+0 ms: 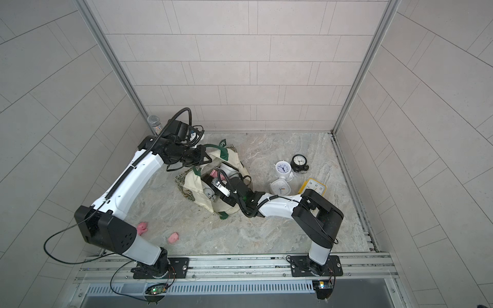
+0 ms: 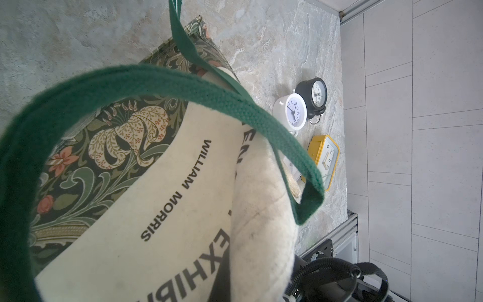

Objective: Take the alarm clock out of the canvas bag
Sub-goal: Pick up the alarm from the canvas bag.

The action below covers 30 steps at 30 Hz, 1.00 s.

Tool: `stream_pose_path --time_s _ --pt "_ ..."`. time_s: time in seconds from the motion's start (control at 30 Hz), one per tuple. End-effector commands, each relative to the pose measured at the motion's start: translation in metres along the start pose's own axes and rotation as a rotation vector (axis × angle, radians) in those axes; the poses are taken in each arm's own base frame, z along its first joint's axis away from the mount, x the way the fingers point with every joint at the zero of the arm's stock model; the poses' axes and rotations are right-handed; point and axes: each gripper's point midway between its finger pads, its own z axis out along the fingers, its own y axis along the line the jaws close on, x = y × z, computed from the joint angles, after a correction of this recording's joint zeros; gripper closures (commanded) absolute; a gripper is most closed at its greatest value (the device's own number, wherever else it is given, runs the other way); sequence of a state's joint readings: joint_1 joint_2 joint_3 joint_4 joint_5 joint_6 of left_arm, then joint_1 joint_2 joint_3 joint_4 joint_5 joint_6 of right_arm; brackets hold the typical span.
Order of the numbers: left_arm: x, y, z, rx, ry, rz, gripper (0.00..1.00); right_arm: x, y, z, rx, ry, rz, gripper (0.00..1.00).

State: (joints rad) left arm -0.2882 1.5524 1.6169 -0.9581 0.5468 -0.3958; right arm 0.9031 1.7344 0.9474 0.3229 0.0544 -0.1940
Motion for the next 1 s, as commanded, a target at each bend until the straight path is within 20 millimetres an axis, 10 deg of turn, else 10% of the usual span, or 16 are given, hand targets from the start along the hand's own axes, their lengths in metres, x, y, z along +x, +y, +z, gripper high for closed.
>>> stream_pose_path --time_s 0.0,0.67,0.97 --pt "-0.003 -0.024 -0.022 0.085 -0.044 0.027 1.0 0.002 0.006 0.008 -0.034 0.016 0.007 0.45" --pt "-0.002 -0.025 -0.019 0.1 -0.035 0.032 1.0 -0.003 0.018 0.032 -0.098 -0.025 0.052 0.78" --pt "-0.003 -0.026 -0.02 0.103 -0.045 0.033 1.0 -0.021 0.01 0.005 -0.107 -0.046 0.065 1.0"
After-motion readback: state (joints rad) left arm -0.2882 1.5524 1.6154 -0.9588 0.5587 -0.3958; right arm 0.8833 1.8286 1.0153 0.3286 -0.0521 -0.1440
